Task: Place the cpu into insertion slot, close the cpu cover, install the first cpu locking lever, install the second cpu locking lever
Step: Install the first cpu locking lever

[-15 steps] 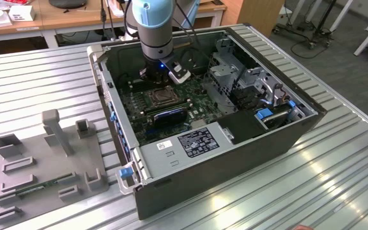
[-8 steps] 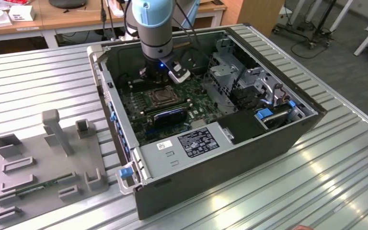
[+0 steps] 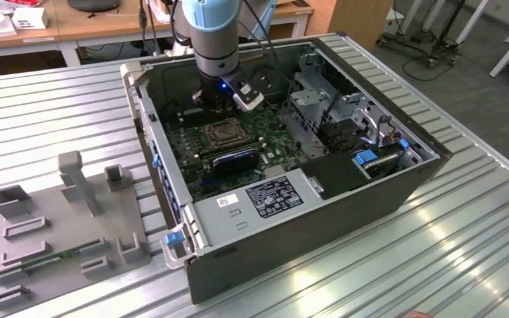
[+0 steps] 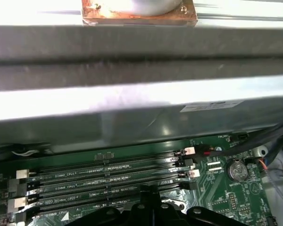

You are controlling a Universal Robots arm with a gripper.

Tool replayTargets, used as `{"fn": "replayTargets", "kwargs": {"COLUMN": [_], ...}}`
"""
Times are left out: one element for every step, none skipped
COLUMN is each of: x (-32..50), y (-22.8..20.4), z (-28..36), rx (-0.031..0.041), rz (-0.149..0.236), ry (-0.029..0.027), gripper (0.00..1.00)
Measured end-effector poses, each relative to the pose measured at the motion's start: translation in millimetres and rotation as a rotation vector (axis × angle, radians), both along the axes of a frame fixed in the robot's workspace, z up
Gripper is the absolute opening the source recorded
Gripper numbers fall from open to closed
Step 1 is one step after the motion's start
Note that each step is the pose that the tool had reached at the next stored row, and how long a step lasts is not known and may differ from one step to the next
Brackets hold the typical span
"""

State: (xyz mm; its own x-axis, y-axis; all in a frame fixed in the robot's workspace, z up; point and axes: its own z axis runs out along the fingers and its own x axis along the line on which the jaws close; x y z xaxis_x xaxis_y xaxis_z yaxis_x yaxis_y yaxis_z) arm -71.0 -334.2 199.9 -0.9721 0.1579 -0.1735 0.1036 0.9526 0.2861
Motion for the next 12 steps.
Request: {"fn": "replayTargets", "kwargs": {"x": [0.0,0.0,0.0,0.1,0.1,0.3,0.3,0.3,0.3,0.3,0.3,0.4], "y": [0.0,0.0,0.0,0.0,0.0,0.1,0.0,0.0,0.0,0.0,0.0,0.0], "z": [1.5,3.1,4.5,5.7,6.7,7.1,7.1,7.1,7.2,7.2,7.2,7.2], "rx": [0.0,0.0001,0.0,-0.0003,-0.001,-0.0025,-0.0032,-0.0034,-0.0037,-0.0039,-0.0041,-0.0048], "rz": [0.0,0.0,0.0,0.0,0.0,0.0,0.0,0.0,0.0,0.0,0.0,0.0], "ry": [0.0,0.0,0.0001,0.0006,0.0013,0.0022,0.0026,0.0029,0.0031,0.0033,0.0036,0.0036], "gripper": [0.11,0.11,0.11,0.11,0.11,0.11,0.11,0.11,0.11,0.11,0.11,0.11]}}
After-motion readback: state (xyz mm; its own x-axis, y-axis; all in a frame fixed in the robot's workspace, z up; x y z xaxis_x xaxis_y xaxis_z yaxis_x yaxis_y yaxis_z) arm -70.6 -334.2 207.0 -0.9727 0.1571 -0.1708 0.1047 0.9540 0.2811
